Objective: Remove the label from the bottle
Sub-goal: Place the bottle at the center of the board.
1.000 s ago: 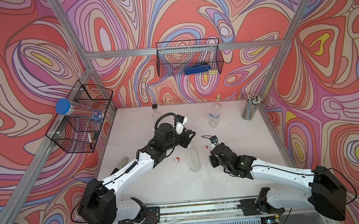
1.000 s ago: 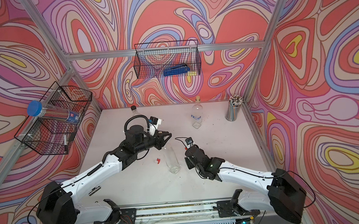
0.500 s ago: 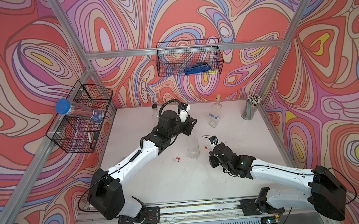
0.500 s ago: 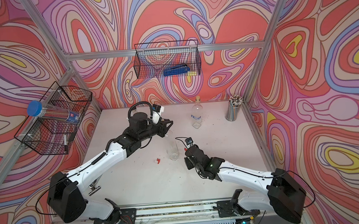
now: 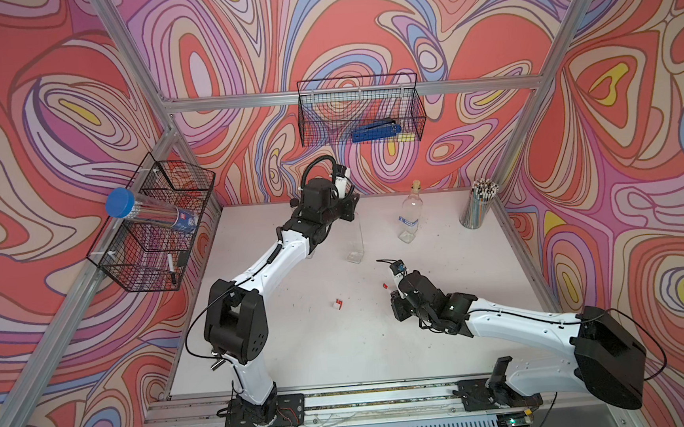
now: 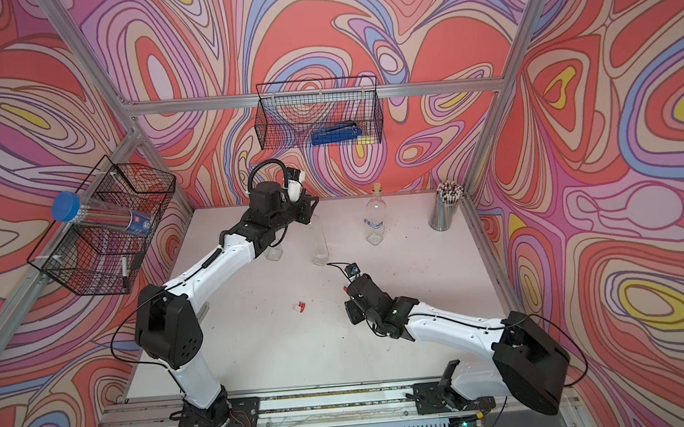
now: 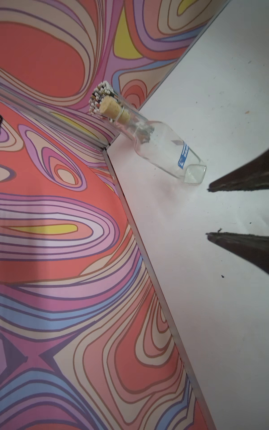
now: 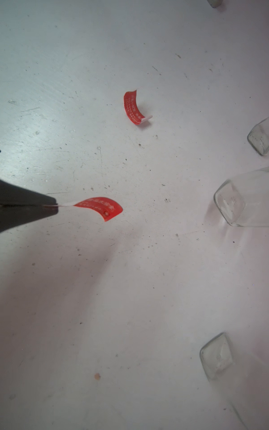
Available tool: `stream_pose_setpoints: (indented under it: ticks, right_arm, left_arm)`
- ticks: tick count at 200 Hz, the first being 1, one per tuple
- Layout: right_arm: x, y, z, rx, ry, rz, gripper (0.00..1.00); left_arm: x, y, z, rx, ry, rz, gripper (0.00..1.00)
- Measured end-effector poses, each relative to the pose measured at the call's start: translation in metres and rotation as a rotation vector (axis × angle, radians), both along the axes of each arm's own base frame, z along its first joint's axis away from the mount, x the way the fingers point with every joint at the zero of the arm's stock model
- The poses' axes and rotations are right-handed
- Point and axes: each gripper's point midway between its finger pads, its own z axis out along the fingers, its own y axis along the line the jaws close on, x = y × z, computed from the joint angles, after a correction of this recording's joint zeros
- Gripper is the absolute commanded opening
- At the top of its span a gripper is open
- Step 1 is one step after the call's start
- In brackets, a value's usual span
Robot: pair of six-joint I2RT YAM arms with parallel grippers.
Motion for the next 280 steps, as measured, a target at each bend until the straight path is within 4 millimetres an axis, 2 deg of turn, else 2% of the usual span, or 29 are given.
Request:
stream_pose_setpoints:
  ticks: [53, 126, 168, 206, 238, 280]
  right_arm:
    - [0.005, 0.012, -0.003, 0.016, 0.011, 0.021, 0.00]
    - [0.006, 0.019, -0.008, 0.018, 0.023, 0.038, 0.00]
    - [0.007, 0.021, -0.008, 0.022, 0.023, 0.040, 0.00]
    - [0.007, 0.021, -0.008, 0.022, 0.023, 0.040, 0.00]
    - [0.007, 0.021, -0.008, 0.023, 0.022, 0.040, 0.00]
    - [0.007, 0.021, -0.009, 0.021, 0.024, 0.040, 0.00]
  left_arm:
    - [0.015, -0.001, -0.026, 0.064, 0.009, 0.019, 0.00]
    - [0.024, 0.006, -0.017, 0.101, -0.061, 0.059, 0.00]
    - [0.031, 0.005, -0.030, 0.113, -0.061, 0.067, 0.00]
    - [0.036, 0.005, -0.029, 0.107, -0.081, 0.083, 0.00]
    - [0.037, 0.007, -0.029, 0.102, -0.089, 0.100, 0.25]
    - [0.039, 0.010, -0.029, 0.100, -0.096, 0.116, 0.39]
